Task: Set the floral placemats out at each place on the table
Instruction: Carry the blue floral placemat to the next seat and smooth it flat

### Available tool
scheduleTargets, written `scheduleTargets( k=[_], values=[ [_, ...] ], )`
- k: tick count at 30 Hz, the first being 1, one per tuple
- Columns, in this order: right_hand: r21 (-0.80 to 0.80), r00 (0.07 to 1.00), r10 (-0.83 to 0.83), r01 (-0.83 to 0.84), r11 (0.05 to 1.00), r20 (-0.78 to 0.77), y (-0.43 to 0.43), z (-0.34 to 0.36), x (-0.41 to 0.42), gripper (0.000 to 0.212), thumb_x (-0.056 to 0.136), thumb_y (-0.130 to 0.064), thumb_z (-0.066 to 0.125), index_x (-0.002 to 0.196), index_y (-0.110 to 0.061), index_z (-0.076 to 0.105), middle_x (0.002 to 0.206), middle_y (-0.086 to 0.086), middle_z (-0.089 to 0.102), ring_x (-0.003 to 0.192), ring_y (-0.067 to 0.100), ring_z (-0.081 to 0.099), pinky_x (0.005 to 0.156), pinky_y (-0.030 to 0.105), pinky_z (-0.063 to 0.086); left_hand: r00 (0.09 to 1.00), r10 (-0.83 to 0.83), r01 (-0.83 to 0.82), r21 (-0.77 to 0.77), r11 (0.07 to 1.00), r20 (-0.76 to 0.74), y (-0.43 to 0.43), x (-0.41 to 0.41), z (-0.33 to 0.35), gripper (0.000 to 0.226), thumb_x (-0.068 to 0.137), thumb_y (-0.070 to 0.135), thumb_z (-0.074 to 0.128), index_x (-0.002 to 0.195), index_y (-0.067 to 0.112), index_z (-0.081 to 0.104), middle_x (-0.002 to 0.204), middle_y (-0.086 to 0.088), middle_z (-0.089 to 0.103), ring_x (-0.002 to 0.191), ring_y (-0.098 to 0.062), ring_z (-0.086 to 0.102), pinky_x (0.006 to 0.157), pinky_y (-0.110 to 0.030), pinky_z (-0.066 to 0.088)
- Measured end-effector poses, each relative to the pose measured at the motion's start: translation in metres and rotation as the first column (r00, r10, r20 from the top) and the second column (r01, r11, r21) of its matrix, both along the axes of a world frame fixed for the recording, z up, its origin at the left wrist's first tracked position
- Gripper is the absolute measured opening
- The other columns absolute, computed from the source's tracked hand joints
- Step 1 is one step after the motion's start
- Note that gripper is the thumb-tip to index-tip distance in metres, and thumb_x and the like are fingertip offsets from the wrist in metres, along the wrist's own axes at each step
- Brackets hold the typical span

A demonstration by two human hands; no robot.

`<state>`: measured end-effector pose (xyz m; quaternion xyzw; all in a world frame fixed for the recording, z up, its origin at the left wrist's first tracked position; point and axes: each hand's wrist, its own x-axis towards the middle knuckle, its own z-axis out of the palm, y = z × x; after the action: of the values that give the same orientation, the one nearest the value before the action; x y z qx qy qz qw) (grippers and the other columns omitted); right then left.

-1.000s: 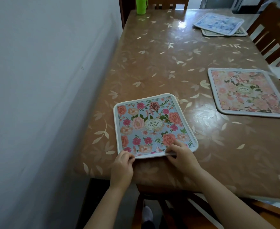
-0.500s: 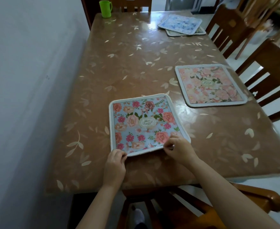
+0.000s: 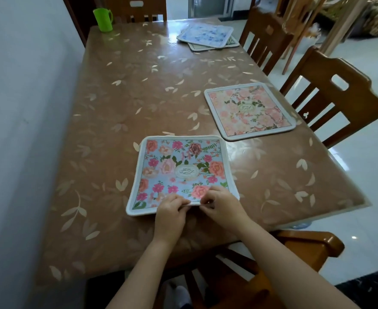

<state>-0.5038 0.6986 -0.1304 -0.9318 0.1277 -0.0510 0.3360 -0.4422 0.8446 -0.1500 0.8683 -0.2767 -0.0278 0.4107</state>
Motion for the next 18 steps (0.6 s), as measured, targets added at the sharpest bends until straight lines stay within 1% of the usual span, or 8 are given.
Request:
scheduleTargets(
  k=[3, 5, 6, 8, 10, 13, 16, 18],
  values=[
    [-0.033, 0.999, 0.038, -0.039, 0.999, -0.033, -0.008, -0.003, -0.009, 0.008, 0.076, -0.011, 0.067, 0.084, -0.008, 0.067, 0.091, 0.006, 0.062, 0.089, 0.02, 0.056, 0.072, 0.028, 0.048, 0.996, 0.042, -0.045, -0.031, 0.999, -0.08, 0.013, 0.004, -0.003, 0.008, 0.071, -0.004, 0.071, 0.076, 0.003, 0.068, 0.075, 0.0, 0.058, 0.077, -0.019, 0.056, 0.076, -0.036, 0.05],
    [-0.008, 0.999, 0.019, -0.019, 1.0, -0.033, -0.014, -0.004, -0.013, 0.009, 0.076, -0.008, 0.068, 0.085, -0.007, 0.069, 0.091, 0.007, 0.064, 0.089, 0.021, 0.059, 0.073, 0.026, 0.048, 0.993, 0.052, -0.056, -0.04, 0.998, -0.103, 0.023, 0.009, -0.005, 0.008, 0.071, -0.004, 0.071, 0.076, 0.002, 0.069, 0.074, 0.001, 0.058, 0.077, -0.019, 0.057, 0.079, -0.04, 0.05],
    [0.012, 1.0, 0.007, -0.007, 1.0, -0.024, -0.015, -0.004, -0.013, 0.009, 0.075, -0.007, 0.069, 0.084, -0.006, 0.069, 0.09, 0.007, 0.064, 0.089, 0.022, 0.061, 0.073, 0.029, 0.05, 0.992, 0.067, -0.072, -0.042, 0.997, -0.11, 0.028, 0.011, -0.005, 0.009, 0.071, -0.003, 0.071, 0.077, 0.003, 0.069, 0.076, 0.001, 0.059, 0.079, -0.017, 0.058, 0.083, -0.041, 0.05],
    [0.049, 1.0, 0.002, -0.003, 0.999, 0.017, -0.014, -0.002, -0.013, 0.008, 0.073, -0.004, 0.071, 0.081, -0.005, 0.069, 0.088, 0.009, 0.065, 0.088, 0.024, 0.063, 0.073, 0.037, 0.054, 0.982, 0.134, -0.142, -0.05, 0.989, -0.133, 0.039, 0.016, -0.006, 0.011, 0.071, -0.003, 0.072, 0.08, 0.004, 0.071, 0.083, 0.0, 0.064, 0.092, -0.018, 0.06, 0.094, -0.042, 0.046],
    [0.061, 0.997, 0.03, -0.034, 0.998, 0.066, -0.007, 0.0, -0.01, 0.008, 0.072, -0.002, 0.072, 0.079, -0.004, 0.069, 0.087, 0.01, 0.066, 0.087, 0.027, 0.064, 0.072, 0.041, 0.056, 0.965, 0.214, -0.224, -0.053, 0.973, -0.151, 0.05, 0.022, -0.004, 0.014, 0.071, -0.003, 0.072, 0.083, 0.005, 0.072, 0.092, -0.003, 0.066, 0.106, -0.025, 0.057, 0.099, -0.038, 0.041],
    [0.067, 0.992, 0.071, -0.078, 0.995, 0.101, 0.011, 0.002, 0.0, 0.007, 0.072, -0.003, 0.072, 0.078, -0.005, 0.068, 0.087, 0.01, 0.066, 0.085, 0.028, 0.064, 0.073, 0.044, 0.055, 0.959, 0.251, -0.256, -0.031, 0.966, -0.129, 0.07, 0.028, -0.003, 0.017, 0.072, -0.003, 0.072, 0.086, 0.006, 0.072, 0.094, -0.01, 0.068, 0.103, -0.028, 0.06, 0.095, -0.039, 0.045],
    [0.071, 0.989, 0.109, -0.117, 0.991, 0.104, 0.031, 0.002, 0.014, 0.006, 0.074, -0.006, 0.071, 0.079, -0.006, 0.068, 0.084, 0.008, 0.065, 0.081, 0.024, 0.062, 0.072, 0.042, 0.053, 0.971, 0.222, -0.218, 0.051, 0.975, -0.085, 0.088, 0.027, 0.0, 0.019, 0.072, 0.006, 0.074, 0.09, 0.008, 0.07, 0.088, -0.004, 0.065, 0.091, -0.021, 0.059, 0.084, -0.04, 0.049],
    [0.074, 0.984, 0.158, -0.164, 0.984, 0.084, 0.046, 0.002, 0.021, 0.006, 0.075, -0.007, 0.07, 0.08, -0.007, 0.068, 0.084, 0.006, 0.064, 0.079, 0.021, 0.061, 0.073, 0.038, 0.052, 0.979, 0.196, -0.189, 0.096, 0.977, -0.058, 0.097, 0.022, 0.002, 0.023, 0.071, 0.012, 0.076, 0.093, 0.01, 0.069, 0.091, -0.003, 0.065, 0.092, -0.02, 0.056, 0.084, -0.037, 0.046]
  ],
)
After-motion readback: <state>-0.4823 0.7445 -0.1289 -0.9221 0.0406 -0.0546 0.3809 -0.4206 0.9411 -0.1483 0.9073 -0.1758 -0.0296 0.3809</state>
